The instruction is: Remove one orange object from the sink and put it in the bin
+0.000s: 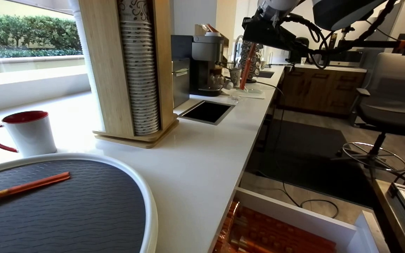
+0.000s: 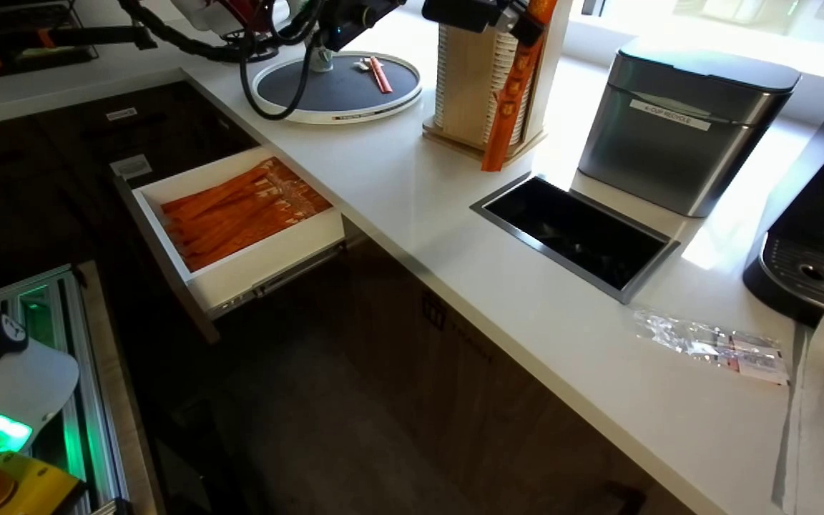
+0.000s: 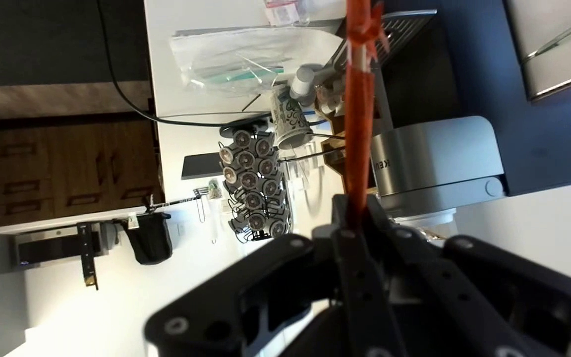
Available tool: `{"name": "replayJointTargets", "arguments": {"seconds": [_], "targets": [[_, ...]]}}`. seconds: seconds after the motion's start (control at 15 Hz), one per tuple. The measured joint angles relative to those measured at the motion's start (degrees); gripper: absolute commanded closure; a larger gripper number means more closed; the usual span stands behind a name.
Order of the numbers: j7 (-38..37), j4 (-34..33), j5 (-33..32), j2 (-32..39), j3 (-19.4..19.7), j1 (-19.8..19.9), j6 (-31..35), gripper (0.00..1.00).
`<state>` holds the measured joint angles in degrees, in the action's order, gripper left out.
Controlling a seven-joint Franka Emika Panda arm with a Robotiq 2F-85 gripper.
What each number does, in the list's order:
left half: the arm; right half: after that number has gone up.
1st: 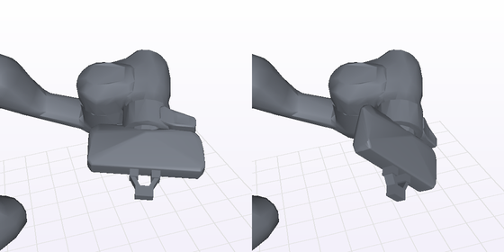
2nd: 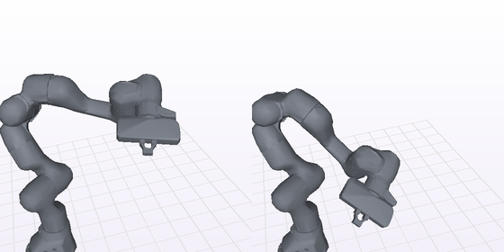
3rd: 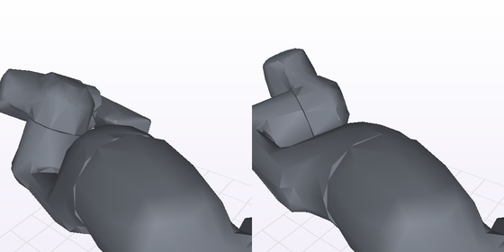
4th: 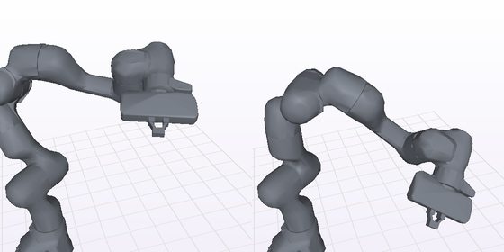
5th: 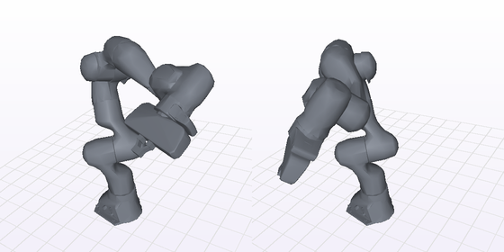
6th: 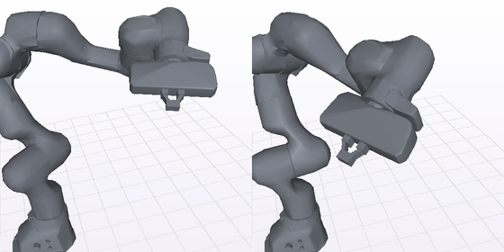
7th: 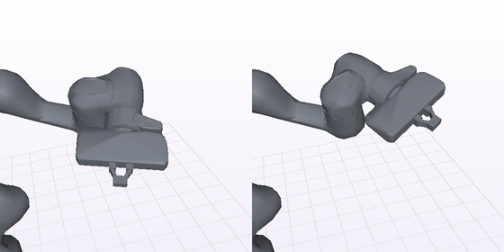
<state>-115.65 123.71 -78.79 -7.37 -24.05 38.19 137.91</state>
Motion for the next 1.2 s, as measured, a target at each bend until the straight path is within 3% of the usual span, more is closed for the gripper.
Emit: {"name": "replayJointTargets", "arguments": {"seconds": [0.2, 0.47, 0.73, 1.2], "targets": [[0.0, 0.0, 0.0, -0.3, 1.1, -2.5, -0.5, 0.98], [-2.3, -3.3, -1.2, 2.4, 12.5, -14.9, -6.4, 0.98], [-6.9, -10.5, -3.9, 9.4, 19.3, -23.1, -9.8, 0.98], [-13.4, -21.6, -5.1, 25.2, 24.7, -30.0, -11.5, 0.98]]}}
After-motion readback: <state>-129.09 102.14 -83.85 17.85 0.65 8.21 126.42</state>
